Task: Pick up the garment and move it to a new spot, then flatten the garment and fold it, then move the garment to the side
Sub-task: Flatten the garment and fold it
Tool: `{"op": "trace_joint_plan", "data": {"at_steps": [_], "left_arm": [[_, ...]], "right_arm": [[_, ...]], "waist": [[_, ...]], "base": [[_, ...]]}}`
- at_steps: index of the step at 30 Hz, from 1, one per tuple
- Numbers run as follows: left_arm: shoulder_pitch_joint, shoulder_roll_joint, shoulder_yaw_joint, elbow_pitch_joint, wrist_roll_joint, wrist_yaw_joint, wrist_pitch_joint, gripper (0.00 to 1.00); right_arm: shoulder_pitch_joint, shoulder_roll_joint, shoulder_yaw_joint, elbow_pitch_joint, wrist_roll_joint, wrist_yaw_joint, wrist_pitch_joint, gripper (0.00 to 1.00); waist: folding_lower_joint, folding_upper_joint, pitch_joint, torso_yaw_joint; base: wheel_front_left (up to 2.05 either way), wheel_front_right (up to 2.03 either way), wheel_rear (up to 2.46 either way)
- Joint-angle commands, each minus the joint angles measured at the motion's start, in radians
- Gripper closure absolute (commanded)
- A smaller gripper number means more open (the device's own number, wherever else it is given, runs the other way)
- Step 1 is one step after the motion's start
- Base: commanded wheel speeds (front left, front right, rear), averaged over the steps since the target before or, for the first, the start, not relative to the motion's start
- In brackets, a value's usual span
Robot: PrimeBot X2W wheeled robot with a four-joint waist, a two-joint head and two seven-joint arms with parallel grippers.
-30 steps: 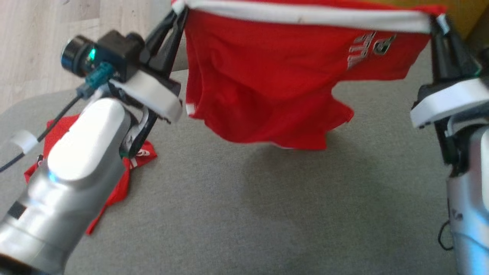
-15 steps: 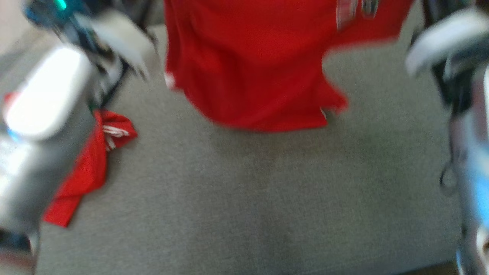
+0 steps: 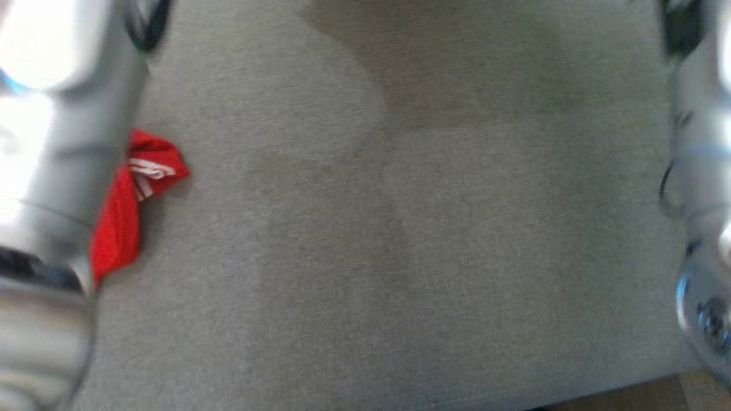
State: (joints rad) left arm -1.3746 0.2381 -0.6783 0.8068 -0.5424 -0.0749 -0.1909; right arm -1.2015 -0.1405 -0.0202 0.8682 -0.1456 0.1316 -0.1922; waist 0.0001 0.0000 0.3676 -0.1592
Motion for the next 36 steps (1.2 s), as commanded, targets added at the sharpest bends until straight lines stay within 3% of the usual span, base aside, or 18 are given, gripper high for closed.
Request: {"op": "trace_joint_plan", "data": {"at_steps": [1, 10, 19, 24, 29, 33, 36], "left_arm": [[0.023, 0.031, 0.007, 0.004, -0.011, -0.011, -0.006, 1.00], [0.367, 0.025, -0.174, 0.019, -0.063, -0.055, 0.022, 1.00], [0.571, 0.074, -0.284, -0.128, -0.113, -0.054, 0.024, 1.00], [0.662, 0.085, -0.295, -0.207, -0.126, -0.011, 0.028, 1.00], [0.773, 0.112, -0.317, -0.317, -0.140, 0.038, 0.057, 1.00], [0.847, 0.137, -0.329, -0.430, -0.152, 0.084, 0.086, 1.00], [0.874, 0.157, -0.324, -0.507, -0.159, 0.117, 0.102, 1.00]], "right_arm": [[0.026, 0.006, 0.015, 0.022, -0.007, -0.001, 0.005, 1.00], [0.175, -0.091, 0.210, 0.335, 0.053, -0.001, 0.129, 1.00], [0.282, -0.167, 0.438, 0.384, 0.274, -0.001, 0.263, 1.00], [0.373, -0.236, 0.566, 0.281, 0.450, -0.001, 0.399, 1.00], [0.507, -0.384, 0.674, 0.054, 0.660, -0.001, 0.557, 1.00], [0.618, -0.530, 0.687, -0.155, 0.800, -0.001, 0.658, 1.00], [0.682, -0.600, 0.637, -0.286, 0.854, -0.001, 0.685, 1.00]], "waist": [[-0.0001, 0.0000, -0.010, 0.019], [-0.0001, 0.0000, -0.073, 0.072], [-0.0001, 0.0000, -0.183, 0.094], [-0.0001, 0.0000, -0.258, 0.080], [-0.0001, 0.0000, -0.318, 0.059], [-0.0001, 0.0000, -0.333, 0.054], [-0.0001, 0.0000, -0.325, 0.056]], "base": [[0.00, 0.00, 0.00], [0.00, 0.00, 0.00], [0.00, 0.00, 0.00], [0.00, 0.00, 0.00], [0.00, 0.00, 0.00], [0.00, 0.00, 0.00], [0.00, 0.00, 0.00]]}}
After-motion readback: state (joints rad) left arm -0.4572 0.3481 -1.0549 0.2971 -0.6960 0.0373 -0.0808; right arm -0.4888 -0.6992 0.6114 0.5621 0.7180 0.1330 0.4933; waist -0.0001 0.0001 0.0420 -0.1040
